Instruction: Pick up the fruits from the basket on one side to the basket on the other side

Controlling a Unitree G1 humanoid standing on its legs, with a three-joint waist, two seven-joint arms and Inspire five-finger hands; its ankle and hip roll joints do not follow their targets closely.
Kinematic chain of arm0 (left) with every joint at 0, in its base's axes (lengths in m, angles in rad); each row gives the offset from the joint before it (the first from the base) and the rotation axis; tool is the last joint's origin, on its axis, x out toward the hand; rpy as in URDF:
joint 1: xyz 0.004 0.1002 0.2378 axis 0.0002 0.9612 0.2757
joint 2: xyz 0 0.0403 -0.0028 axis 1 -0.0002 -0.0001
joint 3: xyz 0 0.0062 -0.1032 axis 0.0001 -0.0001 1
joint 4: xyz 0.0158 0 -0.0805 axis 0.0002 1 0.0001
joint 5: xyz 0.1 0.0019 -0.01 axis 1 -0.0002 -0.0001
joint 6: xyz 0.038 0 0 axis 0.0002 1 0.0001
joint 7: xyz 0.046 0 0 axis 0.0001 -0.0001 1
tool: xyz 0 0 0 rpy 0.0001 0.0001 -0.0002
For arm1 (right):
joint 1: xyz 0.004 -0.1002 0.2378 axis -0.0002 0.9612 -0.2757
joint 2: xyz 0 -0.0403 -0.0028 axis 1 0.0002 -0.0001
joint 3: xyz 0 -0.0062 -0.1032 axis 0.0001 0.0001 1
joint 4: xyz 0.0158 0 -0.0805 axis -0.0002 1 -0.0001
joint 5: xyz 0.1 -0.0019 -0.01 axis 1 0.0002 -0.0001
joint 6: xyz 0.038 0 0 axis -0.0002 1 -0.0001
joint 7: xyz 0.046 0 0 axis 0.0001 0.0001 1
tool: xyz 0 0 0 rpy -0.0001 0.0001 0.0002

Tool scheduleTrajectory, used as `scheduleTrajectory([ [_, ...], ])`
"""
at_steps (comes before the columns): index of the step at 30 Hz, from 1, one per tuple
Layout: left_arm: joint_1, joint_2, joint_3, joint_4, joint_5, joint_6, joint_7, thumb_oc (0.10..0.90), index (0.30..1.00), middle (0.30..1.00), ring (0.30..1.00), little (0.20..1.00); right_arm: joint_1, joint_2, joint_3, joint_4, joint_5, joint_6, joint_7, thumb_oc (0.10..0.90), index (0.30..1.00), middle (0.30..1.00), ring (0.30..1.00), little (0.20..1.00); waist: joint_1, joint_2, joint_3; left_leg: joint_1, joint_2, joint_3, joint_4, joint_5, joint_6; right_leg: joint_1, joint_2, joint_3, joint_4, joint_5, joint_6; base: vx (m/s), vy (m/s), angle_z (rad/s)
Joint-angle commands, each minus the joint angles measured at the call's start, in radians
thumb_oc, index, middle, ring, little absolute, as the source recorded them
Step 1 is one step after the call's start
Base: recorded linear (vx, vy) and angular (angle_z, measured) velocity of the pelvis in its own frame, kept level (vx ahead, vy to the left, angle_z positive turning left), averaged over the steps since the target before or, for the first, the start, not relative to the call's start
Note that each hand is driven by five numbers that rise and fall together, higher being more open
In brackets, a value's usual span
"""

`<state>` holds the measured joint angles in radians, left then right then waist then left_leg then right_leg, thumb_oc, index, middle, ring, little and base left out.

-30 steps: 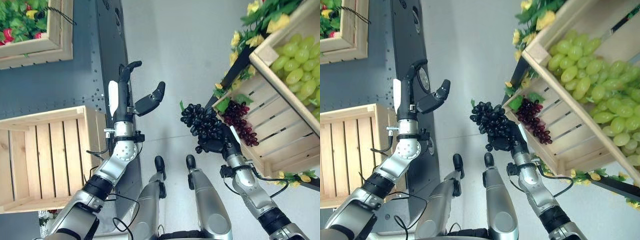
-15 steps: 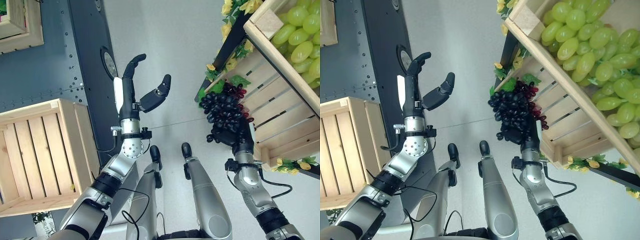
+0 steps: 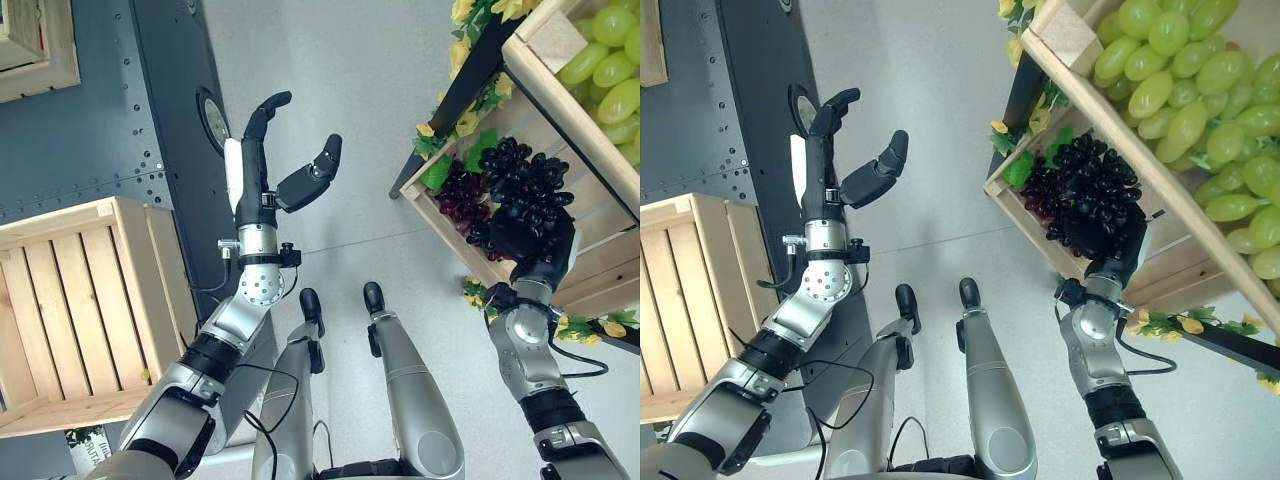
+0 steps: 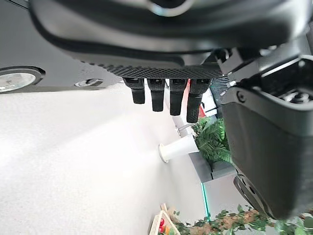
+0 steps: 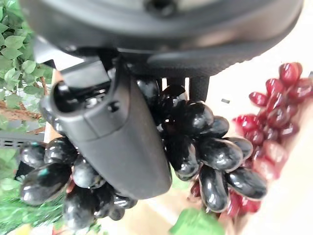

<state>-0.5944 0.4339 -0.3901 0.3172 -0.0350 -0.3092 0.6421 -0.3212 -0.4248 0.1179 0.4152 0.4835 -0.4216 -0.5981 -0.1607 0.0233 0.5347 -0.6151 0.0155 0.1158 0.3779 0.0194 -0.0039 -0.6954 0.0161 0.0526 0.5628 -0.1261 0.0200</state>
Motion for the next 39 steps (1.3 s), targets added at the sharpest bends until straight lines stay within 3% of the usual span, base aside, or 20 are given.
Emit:
scheduleTrajectory([
  [1, -0.095, 0.058, -0.015, -0.061, -0.017, -0.053, -0.01, 0.8, 0.9, 0.9, 0.9, 0.9, -0.08, -0.087, -0.126, -0.051, 0.038, -0.12, -0.1, 0.4, 0.3, 0.3, 0.3, 0.3, 0.022, -0.045, -0.015, -0.009, -0.065, 0.018, 0.126, -0.163, 0.018, 0.061, 0.006, -0.073, -0.079, 0.037, 0.014, 0.02, -0.041, 0.02],
  [3, -0.11, 0.07, -0.029, -0.051, -0.034, -0.046, -0.026, 0.8, 0.9, 0.9, 0.9, 0.9, -0.117, -0.108, -0.145, 0.018, 0.075, -0.113, -0.15, 0.4, 0.3, 0.3, 0.3, 0.3, 0.031, -0.044, -0.015, -0.007, -0.068, 0.016, 0.128, -0.167, 0.02, 0.063, 0.004, -0.079, -0.077, 0.038, 0.016, 0.02, -0.04, 0.01],
  [4, -0.115, 0.072, -0.032, -0.044, -0.041, -0.051, -0.031, 0.8, 0.9, 0.9, 0.9, 0.9, -0.129, -0.116, -0.147, 0.044, 0.089, -0.118, -0.158, 0.519, 0.479, 0.479, 0.479, 0.479, 0.033, -0.043, -0.015, -0.006, -0.068, 0.016, 0.127, -0.167, 0.021, 0.063, 0.004, -0.08, -0.078, 0.039, 0.016, 0.0, -0.023, 0.04],
  [5, -0.117, 0.074, -0.036, -0.042, -0.045, -0.052, -0.034, 0.8, 0.9, 0.9, 0.9, 0.9, -0.139, -0.121, -0.152, 0.062, 0.095, -0.117, -0.169, 0.726, 0.789, 0.789, 0.789, 0.789, 0.036, -0.043, -0.015, -0.006, -0.07, 0.015, 0.126, -0.167, 0.022, 0.063, 0.003, -0.082, -0.078, 0.04, 0.017, 0.0, -0.016, 0.05],
  [6, -0.124, 0.077, -0.046, -0.044, -0.054, -0.048, -0.031, 0.8, 0.9, 0.9, 0.9, 0.9, -0.157, -0.13, -0.153, 0.085, 0.084, -0.103, -0.203, 0.8, 0.9, 0.9, 0.9, 0.9, 0.04, -0.042, -0.015, -0.005, -0.072, 0.014, 0.121, -0.166, 0.024, 0.062, 0.003, -0.084, -0.079, 0.042, 0.018, 0.0, 0.0, 0.0],
  [11, -0.132, 0.079, -0.06, -0.043, -0.066, -0.045, -0.029, 0.8, 0.9, 0.9, 0.9, 0.9, -0.187, -0.149, -0.123, 0.118, 0.025, -0.042, -0.246, 0.8, 0.9, 0.9, 0.9, 0.9, 0.046, -0.037, -0.015, -0.005, -0.079, 0.014, 0.11, -0.161, 0.031, 0.053, 0.002, -0.086, -0.082, 0.053, 0.02, -0.01, 0.003, 0.02],
  [26, -0.098, 0.045, -0.018, -0.064, -0.05, -0.061, -0.018, 0.8, 0.9, 0.9, 0.9, 0.9, -0.123, -0.099, -0.069, -0.029, -0.111, 0.05, -0.173, 0.8, 0.9, 0.9, 0.9, 0.9, 0.028, -0.039, -0.015, 0.035, -0.085, 0.032, 0.058, -0.155, 0.043, 0.063, 0.012, -0.067, -0.121, 0.07, 0.029, -0.02, 0.029, -0.02],
  [33, -0.024, 0.033, 0.018, -0.095, -0.037, -0.067, -0.03, 0.8, 0.9, 0.9, 0.9, 0.9, -0.007, -0.044, -0.061, -0.193, -0.214, 0.035, -0.119, 0.8, 0.9, 0.9, 0.9, 0.9, 0.018, -0.045, -0.015, 0.161, -0.088, 0.033, -0.024, -0.148, 0.05, 0.171, 0.012, -0.052, -0.188, 0.076, 0.039, 0.01, 0.071, -0.02],
  [39, 0.077, 0.006, 0.055, -0.121, -0.054, -0.076, -0.079, 0.8, 0.9, 0.9, 0.9, 0.9, 0.097, 0.007, -0.059, -0.354, -0.284, 0.022, -0.021, 0.8, 0.9, 0.9, 0.9, 0.9, 0.011, -0.042, -0.015, 0.334, -0.087, 0.023, -0.151, -0.124, 0.046, 0.332, 0.014, -0.036, -0.284, 0.083, 0.05, 0.02, 0.087, -0.1],
])
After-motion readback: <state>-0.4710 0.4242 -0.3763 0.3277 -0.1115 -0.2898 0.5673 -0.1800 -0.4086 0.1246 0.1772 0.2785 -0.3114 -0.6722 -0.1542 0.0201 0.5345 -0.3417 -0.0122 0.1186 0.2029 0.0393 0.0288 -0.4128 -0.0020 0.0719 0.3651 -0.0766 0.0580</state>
